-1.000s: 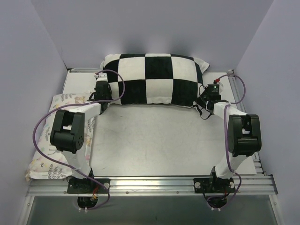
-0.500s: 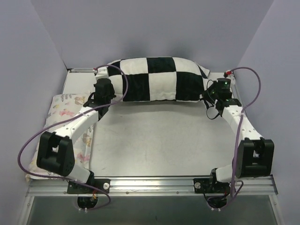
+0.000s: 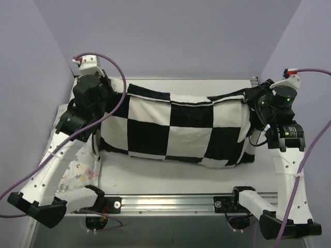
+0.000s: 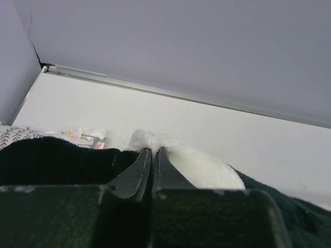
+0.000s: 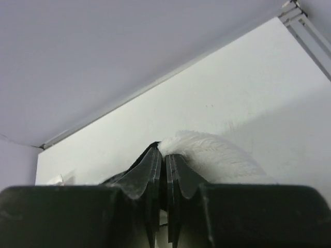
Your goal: Remove the pillowcase from the pillow
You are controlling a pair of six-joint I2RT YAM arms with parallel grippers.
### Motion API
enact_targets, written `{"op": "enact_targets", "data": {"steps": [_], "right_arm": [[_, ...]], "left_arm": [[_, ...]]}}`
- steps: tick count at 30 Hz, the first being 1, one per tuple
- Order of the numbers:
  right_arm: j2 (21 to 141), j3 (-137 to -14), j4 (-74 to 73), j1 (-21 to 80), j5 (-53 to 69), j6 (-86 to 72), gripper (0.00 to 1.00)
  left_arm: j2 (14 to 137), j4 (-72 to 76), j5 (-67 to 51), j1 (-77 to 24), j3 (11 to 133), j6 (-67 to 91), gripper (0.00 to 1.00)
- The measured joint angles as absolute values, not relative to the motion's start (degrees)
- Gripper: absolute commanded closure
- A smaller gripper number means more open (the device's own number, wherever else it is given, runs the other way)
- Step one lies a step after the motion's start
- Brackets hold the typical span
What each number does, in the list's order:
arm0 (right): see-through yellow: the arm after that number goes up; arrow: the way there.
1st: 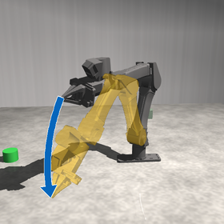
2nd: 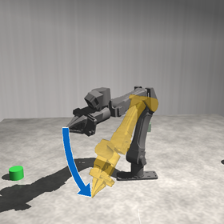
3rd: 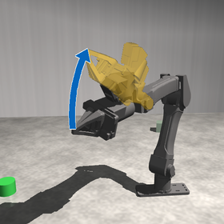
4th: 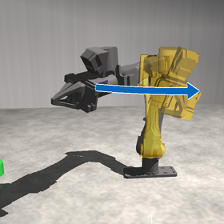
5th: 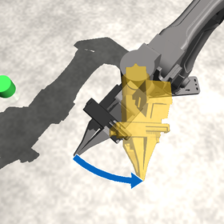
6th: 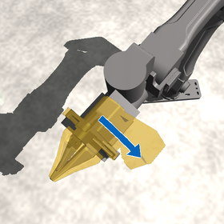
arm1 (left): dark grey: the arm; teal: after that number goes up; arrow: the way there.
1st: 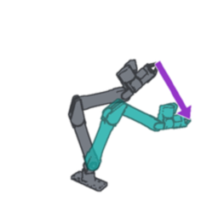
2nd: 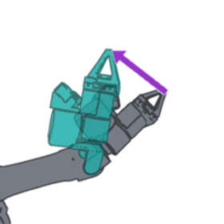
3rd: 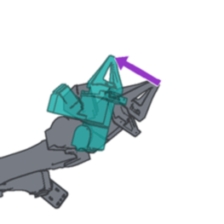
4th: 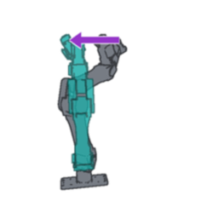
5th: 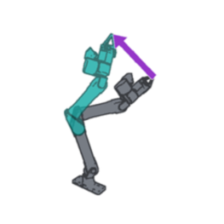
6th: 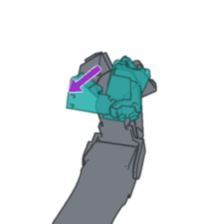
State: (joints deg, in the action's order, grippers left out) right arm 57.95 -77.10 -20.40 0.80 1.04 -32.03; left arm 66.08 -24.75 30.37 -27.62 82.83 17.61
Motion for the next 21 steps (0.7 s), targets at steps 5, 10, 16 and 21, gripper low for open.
{"op": "enact_targets", "data": {"steps": [5, 10, 16, 21], "right_arm": [[68.3, -75.7, -21.2, 0.8, 1.5, -32.1, 1.0], [83.5, -69.3, -18.7, 0.8, 1.4, -33.1, 1.0], [89.8, -68.5, -15.4, -1.3, 2.3, -35.1, 0.96], [89.5, -68.5, -13.3, -3.1, 4.8, -37.0, 0.34]], "left_arm": [[80.2, -28.1, 27.9, -23.7, 91.2, 19.1, 1.0], [100.7, -32.9, 20.6, -20.0, 99.7, 19.9, 0.91], [113.0, -35.2, 13.3, -20.0, 112.1, 18.6, 0.14], [105.6, -35.4, 12.0, -25.6, 114.1, 16.9, 0.09]]}}
